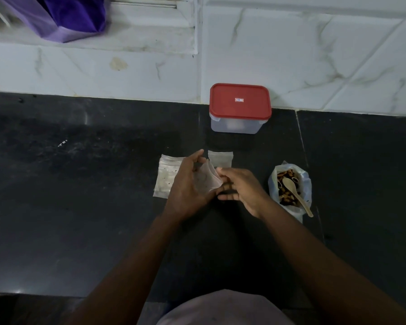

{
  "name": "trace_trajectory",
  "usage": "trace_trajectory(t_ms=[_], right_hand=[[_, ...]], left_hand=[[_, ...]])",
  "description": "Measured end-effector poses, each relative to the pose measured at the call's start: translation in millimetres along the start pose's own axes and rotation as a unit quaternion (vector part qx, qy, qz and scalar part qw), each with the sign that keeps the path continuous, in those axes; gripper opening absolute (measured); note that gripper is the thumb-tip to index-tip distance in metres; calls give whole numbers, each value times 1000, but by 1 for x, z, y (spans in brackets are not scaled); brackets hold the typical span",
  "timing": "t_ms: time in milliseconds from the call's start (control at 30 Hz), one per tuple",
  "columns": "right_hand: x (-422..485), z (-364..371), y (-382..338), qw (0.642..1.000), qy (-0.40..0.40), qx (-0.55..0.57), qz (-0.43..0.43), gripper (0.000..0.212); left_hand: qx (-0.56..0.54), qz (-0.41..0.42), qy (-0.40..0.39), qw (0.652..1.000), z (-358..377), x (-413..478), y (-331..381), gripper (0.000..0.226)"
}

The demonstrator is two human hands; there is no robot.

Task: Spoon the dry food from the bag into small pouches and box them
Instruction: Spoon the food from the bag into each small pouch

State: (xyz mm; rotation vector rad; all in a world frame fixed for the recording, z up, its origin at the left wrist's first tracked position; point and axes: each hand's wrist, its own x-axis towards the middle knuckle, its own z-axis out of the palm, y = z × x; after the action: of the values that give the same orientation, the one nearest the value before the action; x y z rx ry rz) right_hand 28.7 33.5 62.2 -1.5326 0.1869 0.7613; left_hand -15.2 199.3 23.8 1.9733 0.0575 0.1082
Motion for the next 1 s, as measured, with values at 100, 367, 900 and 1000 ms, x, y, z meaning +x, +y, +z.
trace_trajectory(t_ms=[100,367,900,1000], right_hand=[[-3,-10,3,1000,13,-16,-16,14],[-9,-29,7,1000,5,-2,-10,20],[-22,-48,17,1000,-9,-8,14,24],[-23,-52,18,1000,11,-16,-4,18]], left_hand=[[25,44,-23,998,7,1,2,97],[64,101,-85,989,20,1,17,90],[81,101,-89,988,48,5,22,82],[88,89,-86,988,52,4,22,82]])
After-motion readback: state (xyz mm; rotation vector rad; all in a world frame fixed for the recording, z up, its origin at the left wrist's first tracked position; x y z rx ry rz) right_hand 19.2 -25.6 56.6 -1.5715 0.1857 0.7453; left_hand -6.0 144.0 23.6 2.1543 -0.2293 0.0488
